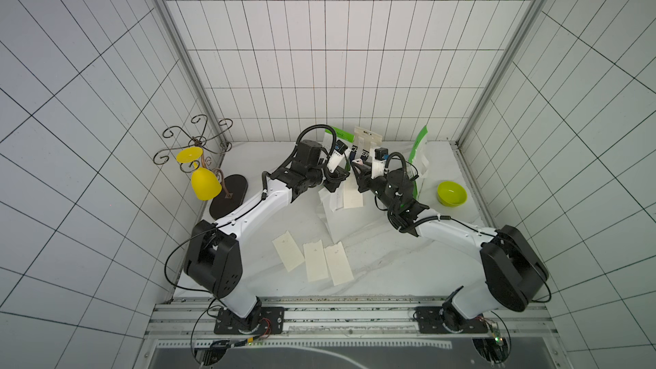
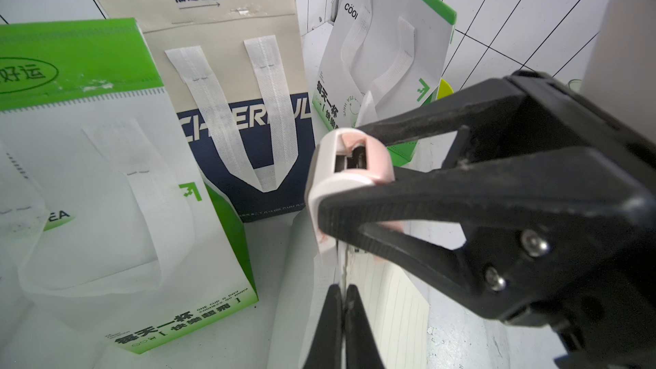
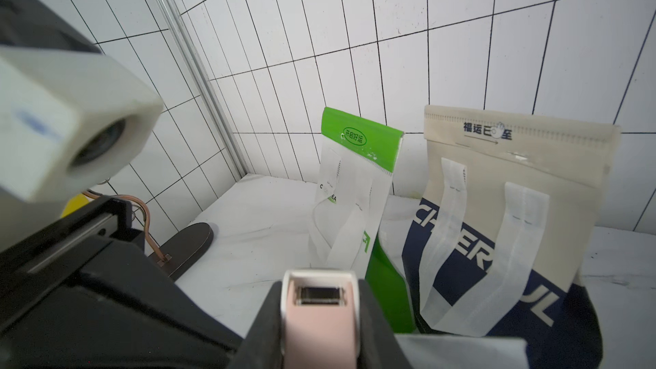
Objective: Staple the receipts to the bags
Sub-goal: Place the stapler in the takeout bag.
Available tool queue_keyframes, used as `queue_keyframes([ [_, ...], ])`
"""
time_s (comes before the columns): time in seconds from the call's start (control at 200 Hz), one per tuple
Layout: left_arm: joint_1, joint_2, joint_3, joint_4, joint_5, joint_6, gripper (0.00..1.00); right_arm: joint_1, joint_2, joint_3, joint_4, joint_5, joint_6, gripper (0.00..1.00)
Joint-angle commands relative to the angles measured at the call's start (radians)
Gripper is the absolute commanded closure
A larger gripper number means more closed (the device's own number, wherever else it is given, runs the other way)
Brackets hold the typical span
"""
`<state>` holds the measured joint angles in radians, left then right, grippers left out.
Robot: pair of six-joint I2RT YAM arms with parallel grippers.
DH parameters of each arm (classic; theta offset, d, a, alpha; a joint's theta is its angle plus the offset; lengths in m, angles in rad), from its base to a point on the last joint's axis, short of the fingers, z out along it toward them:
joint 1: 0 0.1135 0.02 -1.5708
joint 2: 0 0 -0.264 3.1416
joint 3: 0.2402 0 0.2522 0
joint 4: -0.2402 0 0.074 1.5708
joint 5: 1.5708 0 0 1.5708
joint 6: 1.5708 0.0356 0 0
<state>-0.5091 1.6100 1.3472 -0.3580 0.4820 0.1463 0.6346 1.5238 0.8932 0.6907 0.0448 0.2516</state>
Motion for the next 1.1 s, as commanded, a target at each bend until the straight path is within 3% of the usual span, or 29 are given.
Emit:
queue_keyframes([
  [0.0,-0.006,-0.042,-0.008,0.054,0.025,0.028,1.00,-0.009,-0.028,0.080,-0.076,-0.020,0.032,0.93],
  [0.22,-0.006,-0.043,-0.003,0.041,0.030,0.045,1.00,-0.010,-0.058,0.055,-0.102,-0.038,0.039,0.67],
  [0.545,-0.006,-0.052,0.000,0.023,0.033,0.082,1.00,-0.009,-0.080,0.086,-0.144,-0.088,0.048,0.49],
  [1.094,-0.007,-0.055,0.006,-0.009,0.015,0.175,1.00,-0.009,-0.312,0.043,-0.257,-0.072,0.057,0.37],
])
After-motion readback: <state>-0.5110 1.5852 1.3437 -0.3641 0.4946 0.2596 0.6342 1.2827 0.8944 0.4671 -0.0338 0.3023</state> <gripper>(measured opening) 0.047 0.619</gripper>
